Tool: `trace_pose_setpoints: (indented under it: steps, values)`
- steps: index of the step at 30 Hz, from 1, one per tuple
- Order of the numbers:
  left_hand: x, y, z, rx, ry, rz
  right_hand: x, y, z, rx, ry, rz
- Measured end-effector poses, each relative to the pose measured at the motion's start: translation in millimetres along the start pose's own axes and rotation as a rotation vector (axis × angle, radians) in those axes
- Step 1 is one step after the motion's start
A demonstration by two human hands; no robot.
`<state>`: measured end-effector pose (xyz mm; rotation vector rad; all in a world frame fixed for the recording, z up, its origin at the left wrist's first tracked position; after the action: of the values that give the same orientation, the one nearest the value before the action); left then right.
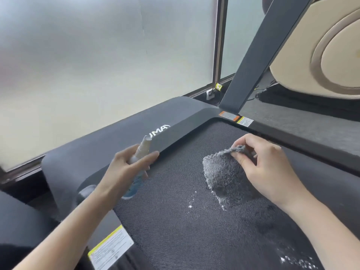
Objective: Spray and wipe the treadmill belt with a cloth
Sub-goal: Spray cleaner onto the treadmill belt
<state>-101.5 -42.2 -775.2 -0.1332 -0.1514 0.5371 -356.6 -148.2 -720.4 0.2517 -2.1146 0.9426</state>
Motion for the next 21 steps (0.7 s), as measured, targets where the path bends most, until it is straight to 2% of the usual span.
trace_pose_setpoints:
  steps: [3,6,10,16,21]
  values:
    - [16.3,3.8,-4.4,0.093,-0.081,0.084,-4.5,7.6,-1.8,-0.016,0.011,-0.008]
    - [30.9,2.0,-6.6,0.114,-0.364,0.141,-5.5,17.0,-0.8,-0.035,0.033,-0.002]
    - [32.6,-0.1,-8.1,0.103,-0.672,0.099,-5.3,24.2,1.5,-0.053,0.052,-0.003]
    - [34.7,-2.2,-13.8,0.144,-0.827,0.093,-2.4,30.2,0.3,-0.057,0.074,0.015]
    - [38.2,2.4,-12.9,0.065,-0.821,0.198,-1.5,34.3,2.4,-0.064,0.071,0.029]
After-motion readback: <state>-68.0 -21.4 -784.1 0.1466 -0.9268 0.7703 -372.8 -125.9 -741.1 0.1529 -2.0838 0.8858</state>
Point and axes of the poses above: each hand's wrist, its own y-axis away from the middle knuckle, its own x-axis out of the back of the hand, z = x × y, the point moved 9 cm from there along -y, towards the middle knuckle, and after that the axes turned 12 degrees about y, right-handed, at the moved point
